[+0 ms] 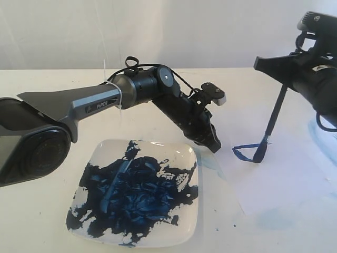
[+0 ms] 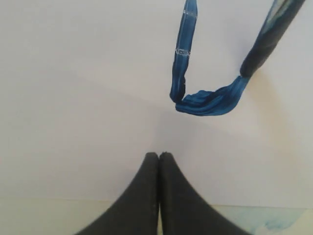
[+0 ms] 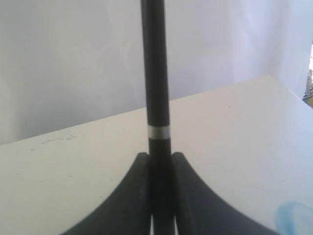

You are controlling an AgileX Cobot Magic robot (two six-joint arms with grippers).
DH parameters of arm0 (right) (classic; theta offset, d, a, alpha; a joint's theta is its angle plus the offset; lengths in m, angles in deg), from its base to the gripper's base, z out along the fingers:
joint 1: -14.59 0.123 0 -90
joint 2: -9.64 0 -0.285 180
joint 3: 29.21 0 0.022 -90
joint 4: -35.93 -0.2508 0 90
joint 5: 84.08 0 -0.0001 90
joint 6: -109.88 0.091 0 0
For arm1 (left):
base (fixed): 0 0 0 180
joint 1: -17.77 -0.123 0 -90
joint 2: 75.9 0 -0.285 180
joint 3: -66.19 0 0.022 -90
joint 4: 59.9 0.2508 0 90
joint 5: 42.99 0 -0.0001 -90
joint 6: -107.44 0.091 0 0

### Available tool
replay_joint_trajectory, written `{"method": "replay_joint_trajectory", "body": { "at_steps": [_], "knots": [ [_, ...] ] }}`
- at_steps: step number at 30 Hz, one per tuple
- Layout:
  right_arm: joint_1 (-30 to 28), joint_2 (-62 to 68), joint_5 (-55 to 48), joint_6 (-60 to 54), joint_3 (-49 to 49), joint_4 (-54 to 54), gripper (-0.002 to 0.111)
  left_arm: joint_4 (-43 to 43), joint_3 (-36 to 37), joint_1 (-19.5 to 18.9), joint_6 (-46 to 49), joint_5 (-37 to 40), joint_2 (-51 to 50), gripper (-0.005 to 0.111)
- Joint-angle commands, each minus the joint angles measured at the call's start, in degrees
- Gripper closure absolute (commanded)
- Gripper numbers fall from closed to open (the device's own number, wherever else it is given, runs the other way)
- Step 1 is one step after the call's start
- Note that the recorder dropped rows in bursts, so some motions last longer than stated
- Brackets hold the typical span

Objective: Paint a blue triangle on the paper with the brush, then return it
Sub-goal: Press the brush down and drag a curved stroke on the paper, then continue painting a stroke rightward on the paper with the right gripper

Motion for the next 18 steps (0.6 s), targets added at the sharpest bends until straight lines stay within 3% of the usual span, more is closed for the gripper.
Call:
{"method": "replay_joint_trajectory", "body": {
  "at_steps": [1, 9, 18],
  "knots": [
    [0.0, -0.9, 0.2, -7.1, -0.1, -6.5, 0.108, 2.5, 0.4, 0.1, -0.3, 4.6, -0.7, 0.107],
    [0.0, -2.1, 2.3, -18.4, -0.1, -18.2, 0.108, 2.5, 0.4, 0.1, -1.2, 4.6, -0.7, 0.107],
    [0.0, -4.2, 3.6, -23.5, -0.1, -21.3, 0.108, 2.5, 0.4, 0.1, -1.3, 4.6, -0.7, 0.107]
  ]
}}
